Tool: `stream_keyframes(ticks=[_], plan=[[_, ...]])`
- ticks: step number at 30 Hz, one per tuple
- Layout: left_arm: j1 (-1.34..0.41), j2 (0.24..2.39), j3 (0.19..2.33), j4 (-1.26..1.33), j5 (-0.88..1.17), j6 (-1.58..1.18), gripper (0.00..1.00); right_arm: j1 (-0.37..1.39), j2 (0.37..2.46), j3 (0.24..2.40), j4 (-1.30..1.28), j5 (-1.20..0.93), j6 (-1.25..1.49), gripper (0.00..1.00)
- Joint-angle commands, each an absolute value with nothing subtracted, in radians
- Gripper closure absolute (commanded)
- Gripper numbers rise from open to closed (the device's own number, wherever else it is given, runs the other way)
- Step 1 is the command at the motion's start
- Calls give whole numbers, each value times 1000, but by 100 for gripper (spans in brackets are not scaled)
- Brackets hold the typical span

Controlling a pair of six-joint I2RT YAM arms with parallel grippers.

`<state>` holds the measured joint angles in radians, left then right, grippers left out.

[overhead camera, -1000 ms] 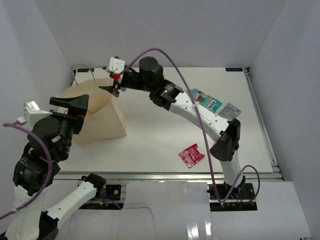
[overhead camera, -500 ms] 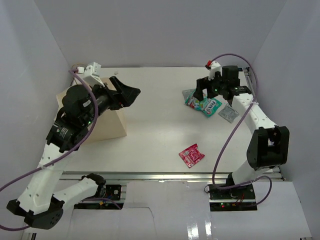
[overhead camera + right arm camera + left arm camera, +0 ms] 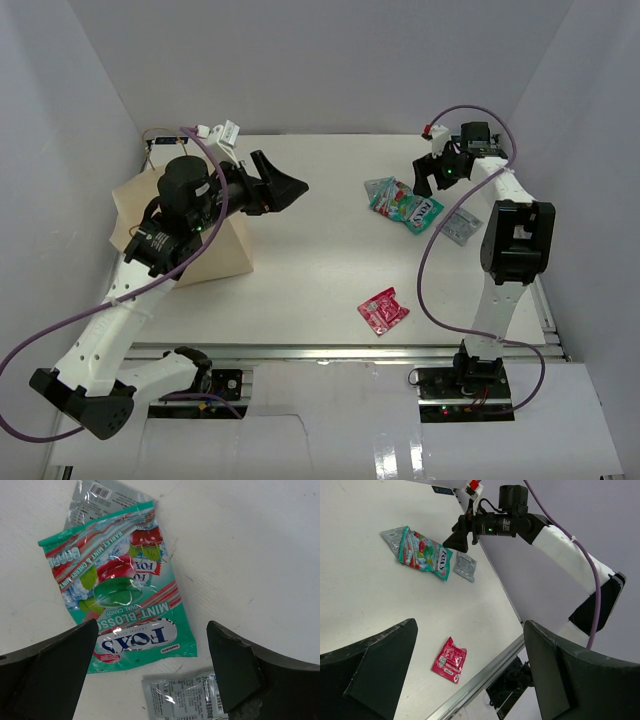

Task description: Place the snacks into the paper bag

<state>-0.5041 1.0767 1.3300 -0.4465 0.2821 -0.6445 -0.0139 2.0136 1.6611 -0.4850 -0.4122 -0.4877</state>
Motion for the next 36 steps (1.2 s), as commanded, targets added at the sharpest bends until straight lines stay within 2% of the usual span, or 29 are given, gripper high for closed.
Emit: stream_keyframes(ticks=[1, 9, 16, 22, 25, 28, 30, 31, 33, 34, 36], plan=[[-508, 1063, 1327, -413, 302, -658, 2, -31, 2077, 1749, -557, -476, -612, 5], [-508, 1088, 1339, -414, 287, -667, 2, -31, 2181, 1809, -560, -511, -601, 3], [-508, 1127, 1362, -413, 288, -670, 2, -31, 2214, 1758, -561, -548, -560, 0], [-508, 1146, 1376, -411, 293, -666, 2, -29, 2224, 1709, -563, -520, -535, 10], [-508, 1155, 1384, -410, 298, -661, 2, -29, 2220, 1688, -575, -525, -531, 18], [-508, 1157, 1382, -408, 301, -661, 2, -31, 2214, 1661, -587, -534, -535, 32], [-508, 1152, 1378, -408, 301, -661, 2, -35, 2206, 1649, -597, -548, -537, 47], [-508, 1147, 1376, -407, 298, -661, 2, -40, 2201, 1643, -598, -552, -537, 58], [-508, 1138, 1368, -405, 293, -661, 2, -49, 2186, 1632, -603, -572, -531, 67], [-508, 1135, 1365, -405, 293, -660, 2, -60, 2177, 1628, -603, -581, -528, 75], [-508, 1131, 1364, -403, 291, -660, 2, -71, 2151, 1628, -606, -617, -523, 81]])
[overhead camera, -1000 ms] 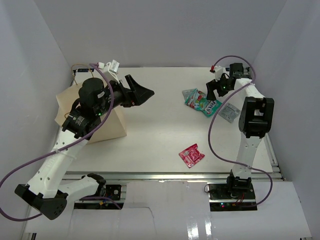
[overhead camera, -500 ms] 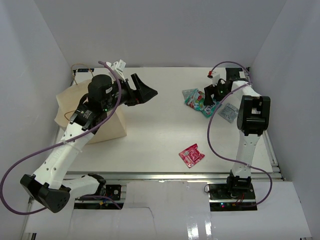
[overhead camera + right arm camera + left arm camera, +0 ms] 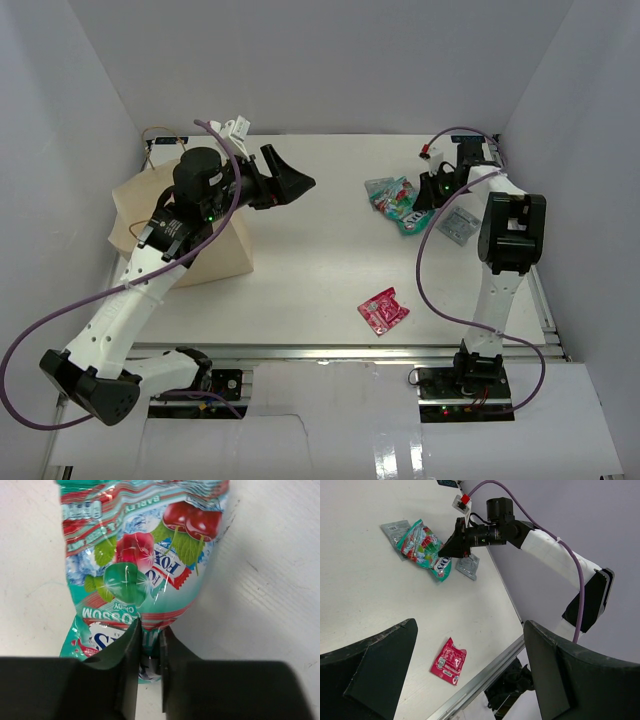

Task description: Place the snacks into the paper bag

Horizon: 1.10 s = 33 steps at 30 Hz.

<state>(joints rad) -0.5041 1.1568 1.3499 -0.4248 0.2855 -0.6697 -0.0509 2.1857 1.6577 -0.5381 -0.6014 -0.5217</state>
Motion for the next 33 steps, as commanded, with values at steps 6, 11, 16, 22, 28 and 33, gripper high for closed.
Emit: stream_keyframes(ticks=[6, 11, 16, 22, 28, 33], plan=[[-508, 1123, 1394, -394, 298, -641, 2, -97, 2033, 1603, -630, -813, -549, 91], [-508, 1120, 1480, -391, 269, -617, 2, -81, 1893, 1565, -620, -962, -569, 92], [-508, 1117, 1584, -368, 227, -606, 2, -17, 1789, 1568, -614, -1023, -571, 92], [-508, 1100, 1670, -295, 206, -609, 2, 205, 1701, 1667, -514, -1010, -513, 92], [-508, 1013, 1655, -164, 166, -624, 2, 427, 1764, 1946, -267, -856, -283, 92], [-508, 944, 1623, -126, 120, -618, 2, 596, 1884, 2233, -206, -718, -241, 92]])
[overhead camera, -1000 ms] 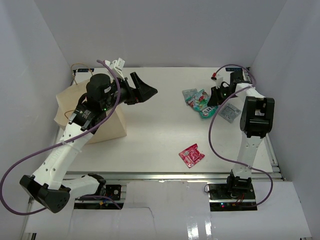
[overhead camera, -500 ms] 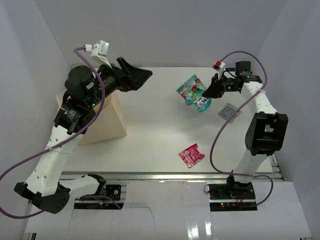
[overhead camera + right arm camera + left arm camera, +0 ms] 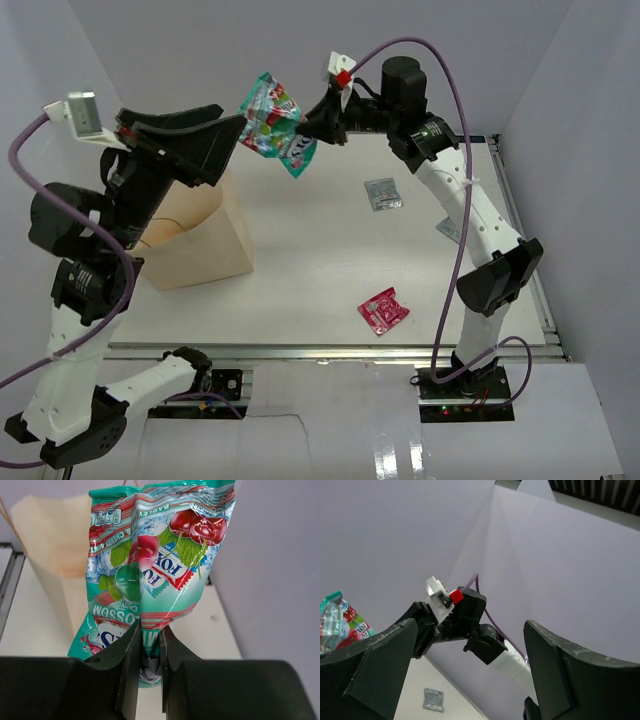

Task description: Place the snacks into the paper bag

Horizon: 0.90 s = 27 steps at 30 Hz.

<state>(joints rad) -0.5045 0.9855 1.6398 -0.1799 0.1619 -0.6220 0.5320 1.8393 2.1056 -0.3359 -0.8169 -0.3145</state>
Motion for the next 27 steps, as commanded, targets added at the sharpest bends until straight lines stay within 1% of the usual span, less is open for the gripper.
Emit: stream_keyframes(ticks=[1, 7, 8, 12, 18, 19, 20, 21, 22, 24, 26, 27], plan=[[-508, 930, 1600, -123, 106, -621, 2, 623, 1910, 2249, -172, -662, -244, 92], [-509, 850, 1514, -42, 87, -618, 2, 807, 1994, 2275, 45, -416, -176, 92], [-508, 838, 1511, -38, 87, -609, 2, 855, 2006, 2281, 63, -391, -182, 92], [-508, 815, 1491, -35, 78, -604, 2, 949, 2052, 2281, 153, -275, -221, 92], [-508, 796, 1465, -43, 89, -612, 2, 1006, 2106, 2254, 242, -144, -278, 91], [-508, 796, 1463, -54, 90, -612, 2, 1009, 2106, 2244, 239, -141, -291, 85], [-508, 795, 1465, -60, 92, -612, 2, 1008, 2103, 2226, 233, -146, -294, 75], [-508, 795, 1463, -70, 97, -612, 2, 1008, 2097, 2221, 213, -158, -299, 52], [-508, 795, 1462, -78, 103, -612, 2, 1008, 2092, 2217, 203, -164, -313, 42], [-508, 796, 1459, -92, 121, -614, 2, 1008, 2071, 2215, 187, -176, -324, 30], [-508, 802, 1454, -109, 139, -615, 2, 999, 2053, 2224, 181, -184, -334, 22], [-508, 805, 1454, -115, 165, -615, 2, 993, 2036, 2230, 166, -198, -334, 21]])
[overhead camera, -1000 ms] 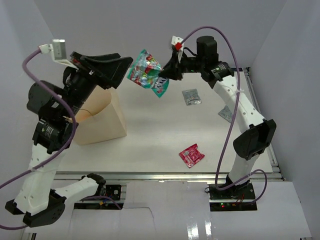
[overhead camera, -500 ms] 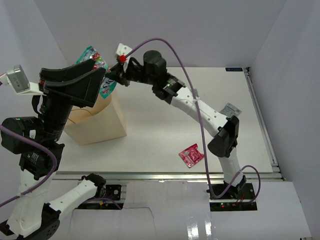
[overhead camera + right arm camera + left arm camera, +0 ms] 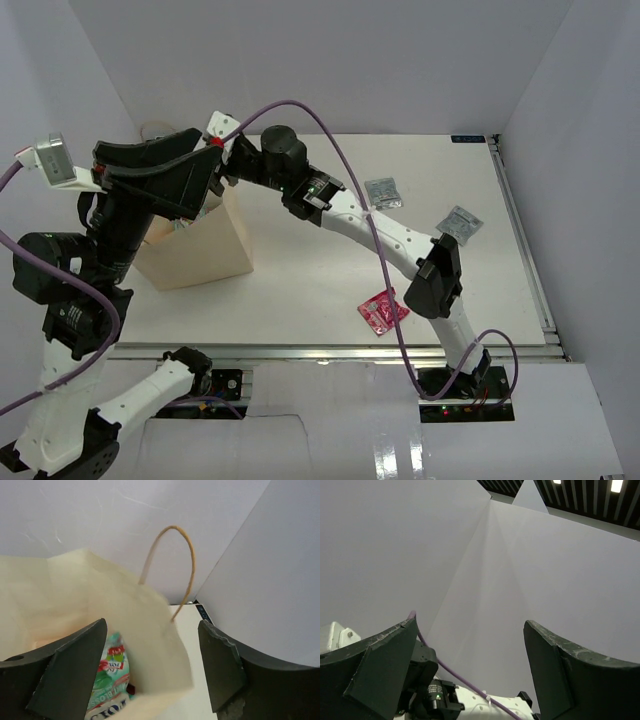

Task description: Place the snacks into the paper bag

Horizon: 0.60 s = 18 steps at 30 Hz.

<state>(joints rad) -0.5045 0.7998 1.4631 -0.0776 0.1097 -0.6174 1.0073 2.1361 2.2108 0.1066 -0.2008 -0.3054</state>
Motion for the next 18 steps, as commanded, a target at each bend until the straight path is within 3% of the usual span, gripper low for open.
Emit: stream_keyframes(ticks=[1, 9, 14, 18], plan=[[-508, 810, 1454, -118, 181, -617, 2, 985, 2023, 2230, 160, -212, -330, 20], [-508, 923, 1486, -214, 418, -617, 2, 729, 1789, 2061, -78, -518, -262, 11], [-508, 1011, 1318, -305, 645, -626, 12, 406, 1593, 1602, -282, -744, -282, 10], [-524, 1135, 1197, -424, 649, -568, 17, 203, 1422, 1344, -471, -730, -461, 9]])
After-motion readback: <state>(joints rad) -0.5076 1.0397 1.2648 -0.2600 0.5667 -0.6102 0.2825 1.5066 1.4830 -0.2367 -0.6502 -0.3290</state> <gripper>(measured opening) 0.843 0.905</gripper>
